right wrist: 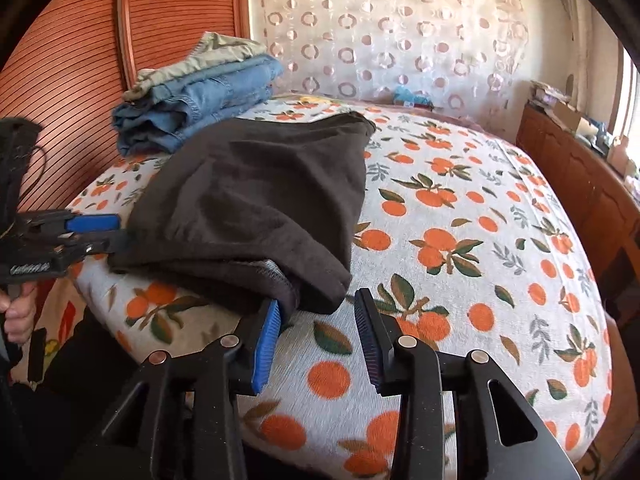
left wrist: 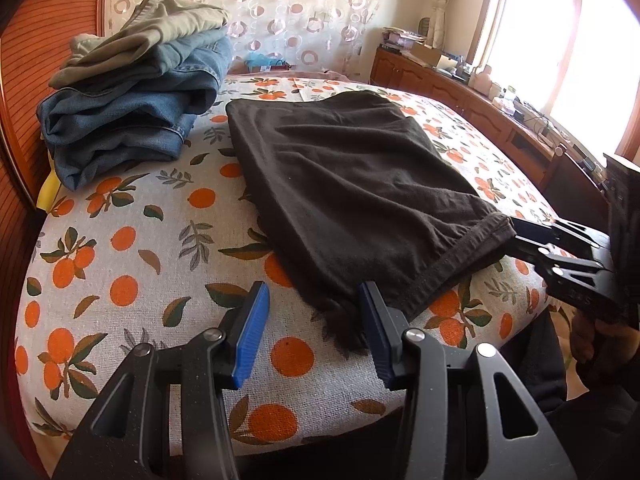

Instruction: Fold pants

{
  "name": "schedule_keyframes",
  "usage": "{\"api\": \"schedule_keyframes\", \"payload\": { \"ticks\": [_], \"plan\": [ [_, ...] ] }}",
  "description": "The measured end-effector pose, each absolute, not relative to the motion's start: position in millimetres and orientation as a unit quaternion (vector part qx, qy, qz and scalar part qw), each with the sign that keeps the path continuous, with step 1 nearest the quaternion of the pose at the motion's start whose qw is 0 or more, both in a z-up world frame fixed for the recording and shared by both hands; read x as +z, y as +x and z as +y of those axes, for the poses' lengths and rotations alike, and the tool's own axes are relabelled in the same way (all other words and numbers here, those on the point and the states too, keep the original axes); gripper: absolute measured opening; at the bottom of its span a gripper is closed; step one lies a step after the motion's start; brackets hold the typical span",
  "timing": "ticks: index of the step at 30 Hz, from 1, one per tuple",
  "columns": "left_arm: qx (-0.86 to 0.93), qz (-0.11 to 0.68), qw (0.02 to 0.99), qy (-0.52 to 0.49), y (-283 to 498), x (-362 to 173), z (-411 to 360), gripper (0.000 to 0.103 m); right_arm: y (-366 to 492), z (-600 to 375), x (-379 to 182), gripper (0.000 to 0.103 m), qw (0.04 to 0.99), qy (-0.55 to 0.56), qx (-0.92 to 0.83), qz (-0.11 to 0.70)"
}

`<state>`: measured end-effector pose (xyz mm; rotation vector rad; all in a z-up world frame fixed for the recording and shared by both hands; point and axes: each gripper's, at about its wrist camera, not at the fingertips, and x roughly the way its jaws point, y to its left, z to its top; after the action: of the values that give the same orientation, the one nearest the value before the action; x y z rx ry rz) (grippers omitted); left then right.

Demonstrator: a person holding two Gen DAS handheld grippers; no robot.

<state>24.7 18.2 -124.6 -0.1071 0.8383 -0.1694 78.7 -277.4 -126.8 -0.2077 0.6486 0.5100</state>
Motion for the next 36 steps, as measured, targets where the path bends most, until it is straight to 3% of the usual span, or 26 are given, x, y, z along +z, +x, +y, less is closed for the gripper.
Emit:
{"api": "schedule_keyframes", "payload": {
  "ticks": [2, 5, 6, 24, 29, 36],
  "plan": [
    [-0.083, 0.404, 0.909, -0.055, 24, -124, 19, 0.048, 87, -274, -128, 0.038, 0.908, -0.095, 0.253, 0.32],
    [-0.089, 0.399, 0.911, -0.06, 19, -120, 18, 0.048, 90, -274, -126, 0.008, 0.907, -0.087, 0.262, 0.319],
    [-0.091, 0.398, 0.911, -0.059, 17, -119, 17, 0.048, 87, -275, -124, 0.006, 0.909, -0.085, 0.263, 0.312],
    [-0.125, 0.402, 0.903, -0.089, 15, -124, -1, 0.047, 81, -287, -127, 0.006, 0.904, -0.067, 0.27, 0.325],
    [-0.126, 0.403, 0.903, -0.076, 15, -126, -7, 0.021, 81, -289, -128, 0.006, 0.901, -0.065, 0.275, 0.328],
    [-0.141, 0.411, 0.898, -0.077, 10, -120, -5, 0.01, 79, -292, -125, 0.006, 0.897, -0.057, 0.29, 0.329]
  ]
}}
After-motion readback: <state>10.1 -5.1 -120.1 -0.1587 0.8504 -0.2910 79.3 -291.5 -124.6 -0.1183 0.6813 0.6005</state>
